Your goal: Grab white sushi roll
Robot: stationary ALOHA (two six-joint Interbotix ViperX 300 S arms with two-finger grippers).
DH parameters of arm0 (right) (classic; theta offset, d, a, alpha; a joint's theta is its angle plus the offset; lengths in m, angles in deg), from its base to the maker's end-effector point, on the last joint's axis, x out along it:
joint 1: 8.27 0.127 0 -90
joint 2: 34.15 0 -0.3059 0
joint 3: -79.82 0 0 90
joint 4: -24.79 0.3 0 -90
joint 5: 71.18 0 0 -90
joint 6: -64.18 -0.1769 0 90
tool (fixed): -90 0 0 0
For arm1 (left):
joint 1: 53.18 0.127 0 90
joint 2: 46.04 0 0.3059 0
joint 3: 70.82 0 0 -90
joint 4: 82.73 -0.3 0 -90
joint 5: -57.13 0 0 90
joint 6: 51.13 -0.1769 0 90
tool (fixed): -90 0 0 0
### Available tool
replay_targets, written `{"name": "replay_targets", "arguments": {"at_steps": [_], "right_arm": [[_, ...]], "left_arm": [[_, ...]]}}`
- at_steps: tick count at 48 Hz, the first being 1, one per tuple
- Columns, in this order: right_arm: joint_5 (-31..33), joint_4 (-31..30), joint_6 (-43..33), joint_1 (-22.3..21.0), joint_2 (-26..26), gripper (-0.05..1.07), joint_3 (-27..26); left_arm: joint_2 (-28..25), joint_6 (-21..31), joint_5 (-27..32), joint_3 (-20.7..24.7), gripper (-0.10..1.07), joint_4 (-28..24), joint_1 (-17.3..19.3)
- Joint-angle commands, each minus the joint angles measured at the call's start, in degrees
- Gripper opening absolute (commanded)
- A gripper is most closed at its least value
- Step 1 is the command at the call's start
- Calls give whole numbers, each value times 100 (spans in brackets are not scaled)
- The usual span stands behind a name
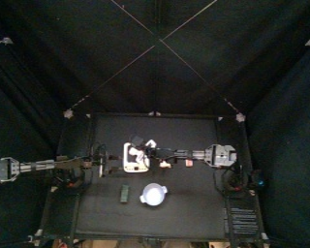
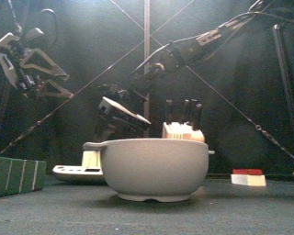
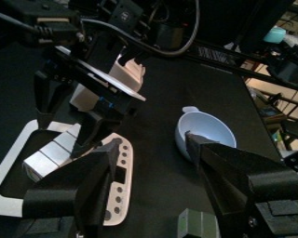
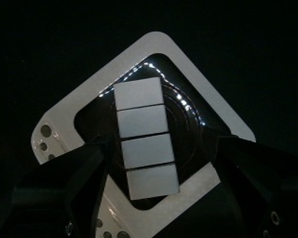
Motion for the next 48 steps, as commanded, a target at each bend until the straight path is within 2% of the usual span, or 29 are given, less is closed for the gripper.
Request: {"name": "replay_targets", "arguments": {"at_steps": [1,27,36,48], "right_arm": [[-26,0,9,-9,-97,101,-149],[-26,-18,18,0,123,99,-202],[-26,-18,18,9,132,88,-202],[-9,-18,18,9,35,65,-202]], "left_arm": [[-9,-9,-44,62,93,0,18],[-18,-9,-44,53,93,9,79],[-9,-9,-44,53,93,9,79],[-18,-9,-44,44,93,18,79]]}}
